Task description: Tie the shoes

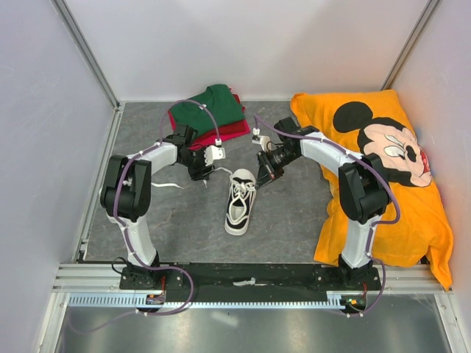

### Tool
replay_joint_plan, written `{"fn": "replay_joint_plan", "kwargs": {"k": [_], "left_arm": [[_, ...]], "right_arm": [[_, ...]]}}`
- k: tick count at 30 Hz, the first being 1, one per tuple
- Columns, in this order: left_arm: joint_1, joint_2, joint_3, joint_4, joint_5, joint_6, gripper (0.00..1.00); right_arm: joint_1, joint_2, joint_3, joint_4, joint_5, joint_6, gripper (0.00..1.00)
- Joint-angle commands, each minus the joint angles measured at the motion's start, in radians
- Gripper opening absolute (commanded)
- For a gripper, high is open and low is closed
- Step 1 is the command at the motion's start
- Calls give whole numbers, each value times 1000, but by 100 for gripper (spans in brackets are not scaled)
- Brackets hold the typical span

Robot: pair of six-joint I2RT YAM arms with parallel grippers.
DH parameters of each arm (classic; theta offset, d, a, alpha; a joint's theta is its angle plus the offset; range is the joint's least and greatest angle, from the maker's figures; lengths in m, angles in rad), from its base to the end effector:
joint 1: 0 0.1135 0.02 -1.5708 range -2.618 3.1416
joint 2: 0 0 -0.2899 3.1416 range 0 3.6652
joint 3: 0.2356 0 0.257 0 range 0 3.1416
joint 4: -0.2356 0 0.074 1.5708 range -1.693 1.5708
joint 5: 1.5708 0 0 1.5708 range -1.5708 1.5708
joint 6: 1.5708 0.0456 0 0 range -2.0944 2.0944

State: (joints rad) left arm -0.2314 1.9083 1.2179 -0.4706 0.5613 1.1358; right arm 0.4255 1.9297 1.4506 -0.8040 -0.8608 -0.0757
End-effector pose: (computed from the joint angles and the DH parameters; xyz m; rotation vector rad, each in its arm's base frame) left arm 0.3757 -0.1135 0.1709 1.6980 1.8468 -0.4219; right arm 0.3507 0.1969 0.2235 -0.8523 2.5981 1.3022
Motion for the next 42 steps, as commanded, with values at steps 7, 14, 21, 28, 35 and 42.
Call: {"fn": "replay_joint_plan", "kwargs": {"k": [7,14,21,28,35,42], "left_arm": [[-17,3,20,-80,-166,-64,2],[134,-199,-52,-85,-40,-143,2],[279,-443,-173,-33,26,-189,2],[389,-748,-361,-75,41,-130,2],[471,-956,-494,-134,65,-123,2],[561,-1014,-506,-91,97,-172,2]], "right_arm": [[15,-54,54,-40,92,-59,0],[15,-75,36,-41,183,-82,0],[15,-75,42,-34,272,-85,0],[16,-80,36,-35,345,-91,0],[16,-121,-19,-23,485,-116,0],[15,-182,-71,46,638,-85,0]]}}
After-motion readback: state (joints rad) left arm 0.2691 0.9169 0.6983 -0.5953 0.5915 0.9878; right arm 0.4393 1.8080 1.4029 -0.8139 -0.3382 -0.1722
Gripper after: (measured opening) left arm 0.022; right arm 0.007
